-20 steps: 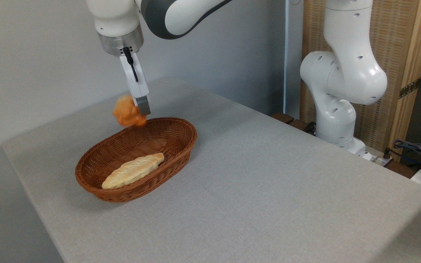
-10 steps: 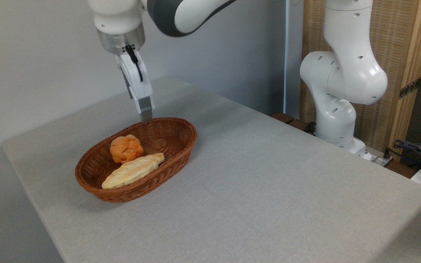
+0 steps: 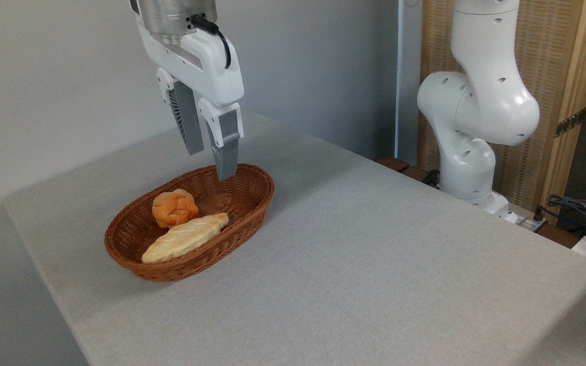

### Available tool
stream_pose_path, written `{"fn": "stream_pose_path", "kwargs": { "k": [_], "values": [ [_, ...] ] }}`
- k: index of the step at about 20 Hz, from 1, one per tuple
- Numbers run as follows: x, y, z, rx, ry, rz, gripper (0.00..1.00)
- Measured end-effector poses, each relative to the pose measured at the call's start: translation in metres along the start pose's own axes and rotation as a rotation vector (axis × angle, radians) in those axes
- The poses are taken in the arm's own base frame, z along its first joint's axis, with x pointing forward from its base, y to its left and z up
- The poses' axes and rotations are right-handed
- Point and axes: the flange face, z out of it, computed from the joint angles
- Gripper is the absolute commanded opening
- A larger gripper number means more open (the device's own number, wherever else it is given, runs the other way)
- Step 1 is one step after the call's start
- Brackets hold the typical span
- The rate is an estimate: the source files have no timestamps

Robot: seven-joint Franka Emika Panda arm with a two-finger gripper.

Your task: Put bread into the basket

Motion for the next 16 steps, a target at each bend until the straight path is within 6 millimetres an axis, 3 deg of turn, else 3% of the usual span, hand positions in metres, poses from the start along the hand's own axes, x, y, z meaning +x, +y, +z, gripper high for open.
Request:
{"fn": "stream_pose_path", "kwargs": {
  "k": [16],
  "values": [
    [-0.009, -0.015, -0.002, 0.071, -0.030, -0.035, 1.00]
  ]
}}
